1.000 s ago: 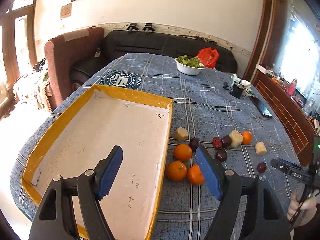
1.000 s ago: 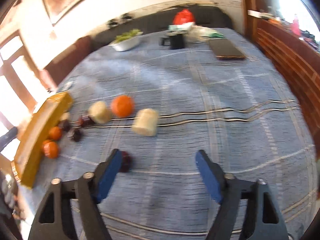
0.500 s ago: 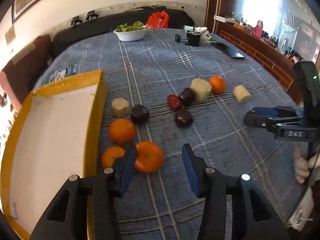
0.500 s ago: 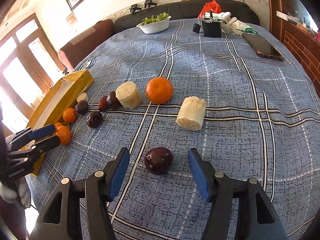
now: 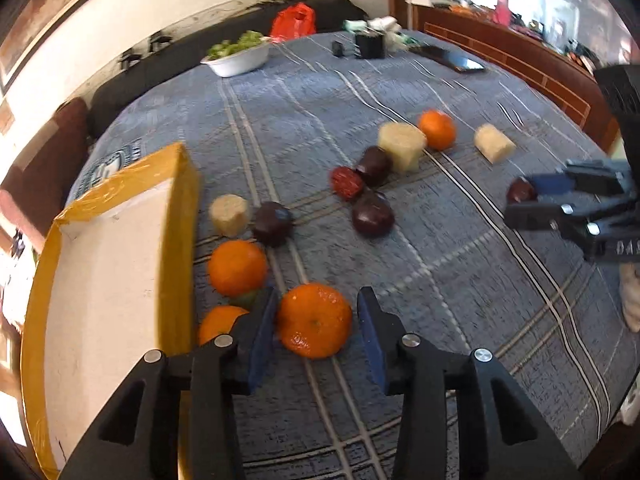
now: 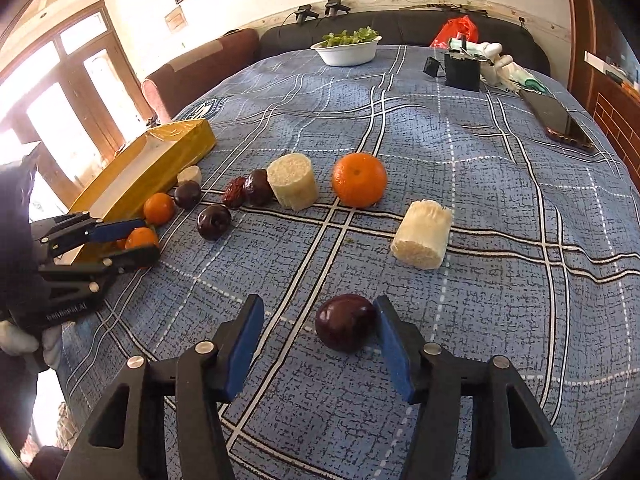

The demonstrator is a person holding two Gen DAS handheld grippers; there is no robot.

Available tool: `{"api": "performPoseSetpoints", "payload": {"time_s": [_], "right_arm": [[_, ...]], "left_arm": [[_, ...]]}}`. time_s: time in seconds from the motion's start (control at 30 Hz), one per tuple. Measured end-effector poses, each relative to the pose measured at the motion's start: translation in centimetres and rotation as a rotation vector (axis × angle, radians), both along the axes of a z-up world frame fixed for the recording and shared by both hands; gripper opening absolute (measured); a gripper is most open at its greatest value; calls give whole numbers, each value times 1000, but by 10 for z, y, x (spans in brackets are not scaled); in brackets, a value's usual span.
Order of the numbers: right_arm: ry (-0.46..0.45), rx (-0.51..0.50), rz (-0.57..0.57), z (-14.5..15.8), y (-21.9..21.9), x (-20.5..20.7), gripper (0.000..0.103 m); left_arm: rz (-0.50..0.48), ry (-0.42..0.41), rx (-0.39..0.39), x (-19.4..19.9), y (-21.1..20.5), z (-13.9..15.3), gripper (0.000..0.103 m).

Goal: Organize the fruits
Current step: 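Grasp an orange with the left tool while the right tool grasps a dark plum, then carry the orange and plum over the tray and open both tools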

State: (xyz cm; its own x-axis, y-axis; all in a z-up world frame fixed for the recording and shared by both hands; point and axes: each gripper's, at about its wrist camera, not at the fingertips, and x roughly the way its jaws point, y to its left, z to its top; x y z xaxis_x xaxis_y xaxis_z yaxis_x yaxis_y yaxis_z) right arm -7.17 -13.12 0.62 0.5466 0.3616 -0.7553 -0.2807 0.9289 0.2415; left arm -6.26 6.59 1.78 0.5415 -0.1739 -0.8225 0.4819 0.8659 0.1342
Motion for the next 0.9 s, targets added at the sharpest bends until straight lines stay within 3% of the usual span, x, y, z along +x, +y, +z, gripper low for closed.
{"api": "performPoseSetpoints", "payload": {"time_s": [0.1, 0.27, 0.37, 0.5, 0.7, 0.9], "right_arm": [[1, -2, -2, -1, 0, 1, 51], [-3, -22, -11, -1, 3, 4, 50], [-4, -39, -33, -1, 3, 5, 28], [9, -7, -46, -1, -3, 4, 28], [-11, 26, -48, 12, -3, -9, 28], [-54, 109, 20, 46, 28, -22, 28]], "left_arm": [[-32, -4, 26, -6, -7, -5, 36], [-24, 11, -5, -4, -4, -5, 36], [-12, 9, -15, -7, -4, -5, 35], [11, -9, -55, -13, 0, 2, 35], [108, -70, -175, -26, 31, 39, 35], [315, -154, -170, -44, 100, 75, 35]]}}
